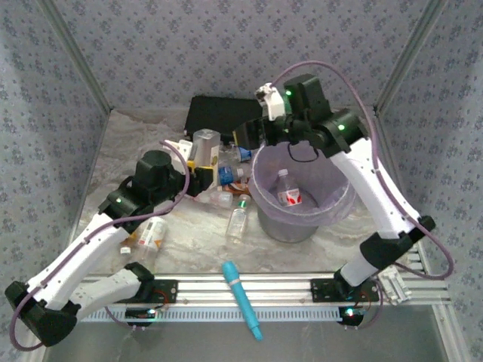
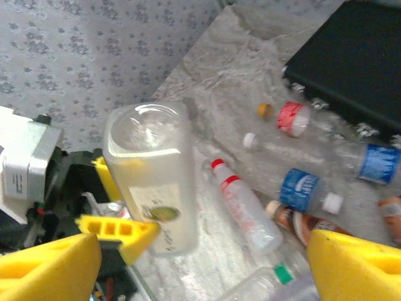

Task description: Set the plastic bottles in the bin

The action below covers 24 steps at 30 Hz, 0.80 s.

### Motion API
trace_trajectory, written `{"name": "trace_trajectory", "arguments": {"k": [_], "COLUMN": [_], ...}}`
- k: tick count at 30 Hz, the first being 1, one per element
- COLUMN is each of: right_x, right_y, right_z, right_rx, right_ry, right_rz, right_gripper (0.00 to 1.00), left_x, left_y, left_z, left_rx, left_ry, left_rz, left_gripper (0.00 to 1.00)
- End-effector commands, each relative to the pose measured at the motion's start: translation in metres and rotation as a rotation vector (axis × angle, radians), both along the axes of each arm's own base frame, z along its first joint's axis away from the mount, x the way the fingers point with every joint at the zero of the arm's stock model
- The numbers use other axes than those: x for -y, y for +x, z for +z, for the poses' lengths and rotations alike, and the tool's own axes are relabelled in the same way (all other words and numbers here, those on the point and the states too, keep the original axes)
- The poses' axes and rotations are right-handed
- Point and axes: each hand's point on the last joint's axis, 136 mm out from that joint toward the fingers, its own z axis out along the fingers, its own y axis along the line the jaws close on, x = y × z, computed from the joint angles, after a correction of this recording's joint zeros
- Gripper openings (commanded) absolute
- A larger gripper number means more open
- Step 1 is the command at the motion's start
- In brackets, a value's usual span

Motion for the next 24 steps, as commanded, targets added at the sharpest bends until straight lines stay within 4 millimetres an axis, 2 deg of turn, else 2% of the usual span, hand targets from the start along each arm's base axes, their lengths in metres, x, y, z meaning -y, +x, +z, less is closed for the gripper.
{"name": "trace_trajectory", "arguments": {"k": [1, 5, 11, 14, 17, 24], "right_x": [-0.028, -0.047, -0.061, -0.062, -0.061, -0.060], "right_y": [-0.007, -0.006, 0.004, 0.006, 0.010, 0.012], "right_z": [0.012, 0.002, -0.019, -0.023, -0.027, -0.026], "right_rx": [-0.017, -0.046, -0.091, -0.089, -0.087, -0.070], "right_ry": [0.077, 0.078, 0.056, 0.047, 0.034, 0.032], "right_rz": [0.088, 0.133, 0.152, 0.155, 0.139, 0.138], "right_gripper": [0.92, 0.93, 0.90, 0.83, 0.70, 0.56], "left_x": [0.019, 0.026, 0.033, 0.033, 0.034, 0.034], "left_y": [0.002, 0.005, 0.003, 0.005, 0.006, 0.008], "left_z": [0.037, 0.038, 0.050, 0.052, 0.053, 0.052], "left_rx": [0.103, 0.099, 0.121, 0.125, 0.127, 0.125], "left_ry": [-0.071, -0.075, -0.115, -0.110, -0.109, -0.105], "left_rz": [-0.091, -0.112, -0.146, -0.144, -0.144, -0.137], "left_gripper": [0.54, 0.54, 0.54, 0.53, 0.54, 0.54]}}
